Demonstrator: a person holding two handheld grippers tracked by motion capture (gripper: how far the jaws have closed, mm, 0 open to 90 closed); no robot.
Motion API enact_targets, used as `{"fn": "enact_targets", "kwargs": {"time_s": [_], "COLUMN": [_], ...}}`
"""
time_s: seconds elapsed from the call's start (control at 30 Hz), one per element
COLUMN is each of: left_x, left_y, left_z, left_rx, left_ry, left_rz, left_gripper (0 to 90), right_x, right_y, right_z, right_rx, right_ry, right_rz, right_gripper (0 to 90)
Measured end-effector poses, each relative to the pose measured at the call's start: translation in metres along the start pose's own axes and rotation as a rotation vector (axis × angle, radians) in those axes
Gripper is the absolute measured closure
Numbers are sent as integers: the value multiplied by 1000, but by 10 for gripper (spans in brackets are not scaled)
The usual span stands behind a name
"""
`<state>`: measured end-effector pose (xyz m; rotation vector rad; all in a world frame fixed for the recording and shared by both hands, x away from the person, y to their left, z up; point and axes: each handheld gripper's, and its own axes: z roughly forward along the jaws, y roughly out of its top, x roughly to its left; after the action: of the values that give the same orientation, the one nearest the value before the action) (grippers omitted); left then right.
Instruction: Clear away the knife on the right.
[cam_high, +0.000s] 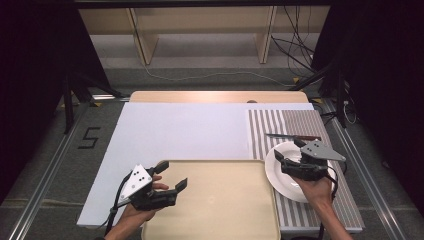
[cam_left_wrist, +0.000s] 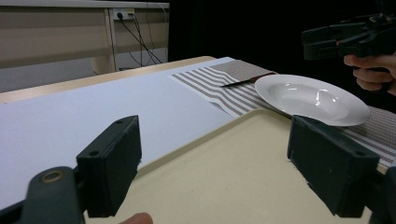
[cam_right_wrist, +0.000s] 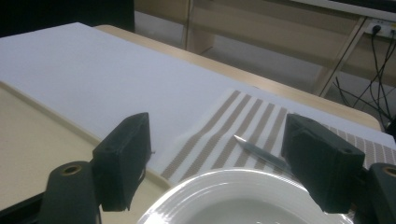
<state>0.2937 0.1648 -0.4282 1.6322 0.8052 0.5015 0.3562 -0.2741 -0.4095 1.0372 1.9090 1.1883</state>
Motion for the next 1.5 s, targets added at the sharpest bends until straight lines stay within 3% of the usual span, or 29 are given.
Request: {"fn": "enact_targets", "kwargs": {"time_s": [0.47, 0.7, 1.1, 1.5], "left_x": [0, 0, 0, 1], "left_y": [0, 0, -1, -1], "left_z": [0, 0, 1, 1], "left_rx": [1, 3, 4, 5], "left_ry": [1, 3, 3, 4], "left_rz": [2, 4, 2, 1], "left_gripper": [174, 174, 174, 174], "right_x": [-20, -32, -48, -70], "right_y": [2, 2, 2, 5], "right_z": [20, 28, 41, 48], "right_rx": [85, 120, 149, 183], "right_ry": [-10, -37, -69, -60], "right_rz": [-10, -14, -9, 34], "right_gripper": [248, 245, 254, 257]}}
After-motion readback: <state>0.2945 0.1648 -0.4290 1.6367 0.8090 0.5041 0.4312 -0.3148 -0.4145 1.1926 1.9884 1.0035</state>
